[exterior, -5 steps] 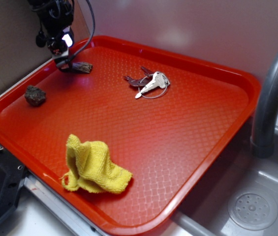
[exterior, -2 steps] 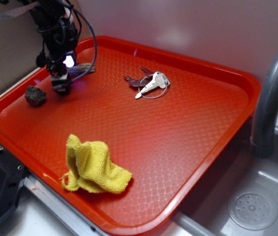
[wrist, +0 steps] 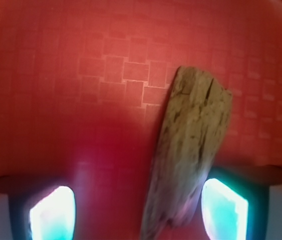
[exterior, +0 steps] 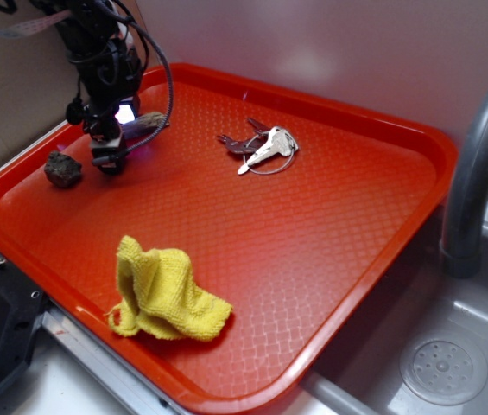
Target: Grab the wood chip.
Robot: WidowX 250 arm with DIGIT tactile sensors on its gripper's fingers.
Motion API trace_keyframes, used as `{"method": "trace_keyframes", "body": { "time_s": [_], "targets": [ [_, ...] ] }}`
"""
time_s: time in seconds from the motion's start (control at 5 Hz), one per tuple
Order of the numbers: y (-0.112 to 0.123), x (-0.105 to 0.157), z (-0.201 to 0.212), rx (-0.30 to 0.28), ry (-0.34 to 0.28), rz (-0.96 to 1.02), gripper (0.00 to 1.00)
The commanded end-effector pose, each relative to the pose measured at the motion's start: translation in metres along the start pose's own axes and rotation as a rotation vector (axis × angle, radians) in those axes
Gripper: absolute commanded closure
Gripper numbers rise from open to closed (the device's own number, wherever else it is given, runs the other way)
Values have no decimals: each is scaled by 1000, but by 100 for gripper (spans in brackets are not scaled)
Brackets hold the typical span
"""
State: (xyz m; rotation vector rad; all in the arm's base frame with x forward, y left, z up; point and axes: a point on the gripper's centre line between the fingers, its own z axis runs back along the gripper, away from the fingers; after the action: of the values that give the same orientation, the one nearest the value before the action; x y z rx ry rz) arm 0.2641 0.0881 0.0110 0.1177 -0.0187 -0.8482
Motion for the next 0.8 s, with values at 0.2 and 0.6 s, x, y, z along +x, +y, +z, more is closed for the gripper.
{"method": "trace_keyframes", "body": {
  "time_s": [0.2,0.6],
  "targets": [
    [-10,7,-10,-46,-11,57,0],
    [2,20,5,-27,-108,126,0]
  ]
}}
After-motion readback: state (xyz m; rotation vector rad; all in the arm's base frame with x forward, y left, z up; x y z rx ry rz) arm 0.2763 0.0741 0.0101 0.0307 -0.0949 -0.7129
